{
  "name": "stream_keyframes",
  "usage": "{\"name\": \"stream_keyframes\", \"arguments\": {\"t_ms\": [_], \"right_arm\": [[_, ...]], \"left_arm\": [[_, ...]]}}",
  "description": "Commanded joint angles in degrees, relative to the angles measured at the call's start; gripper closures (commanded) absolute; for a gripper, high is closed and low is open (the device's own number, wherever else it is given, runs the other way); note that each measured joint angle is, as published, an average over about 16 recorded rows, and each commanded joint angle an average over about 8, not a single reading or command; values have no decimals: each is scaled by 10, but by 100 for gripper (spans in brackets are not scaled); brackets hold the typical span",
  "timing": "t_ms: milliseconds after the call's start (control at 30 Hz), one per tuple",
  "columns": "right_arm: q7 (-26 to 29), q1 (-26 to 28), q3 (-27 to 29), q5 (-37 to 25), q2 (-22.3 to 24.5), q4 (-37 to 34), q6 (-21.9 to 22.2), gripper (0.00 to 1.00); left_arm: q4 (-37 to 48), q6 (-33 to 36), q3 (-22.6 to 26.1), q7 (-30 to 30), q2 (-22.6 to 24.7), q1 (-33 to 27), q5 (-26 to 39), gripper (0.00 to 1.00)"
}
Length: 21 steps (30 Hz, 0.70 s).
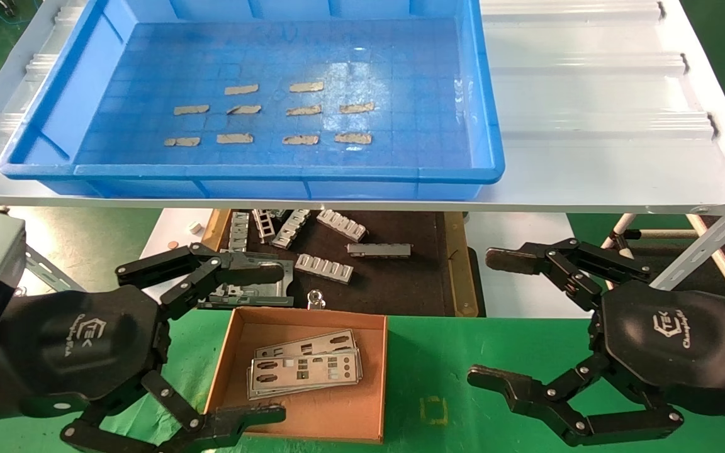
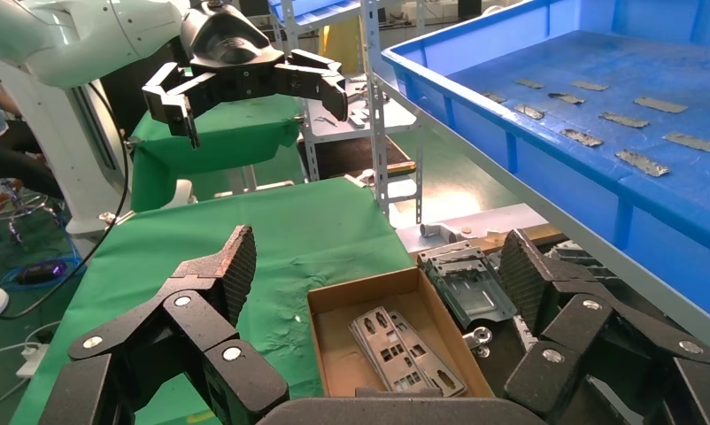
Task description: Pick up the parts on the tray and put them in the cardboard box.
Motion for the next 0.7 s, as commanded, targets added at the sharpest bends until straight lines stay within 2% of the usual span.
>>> {"name": "stream_keyframes", "arguments": {"t_ms": [33,700], "right_arm": [[0,0,0,0,0,0,0,0],[0,0,0,0,0,0,0,0]], "left_arm": [[0,0,0,0,0,0,0,0],[0,0,0,0,0,0,0,0]]}}
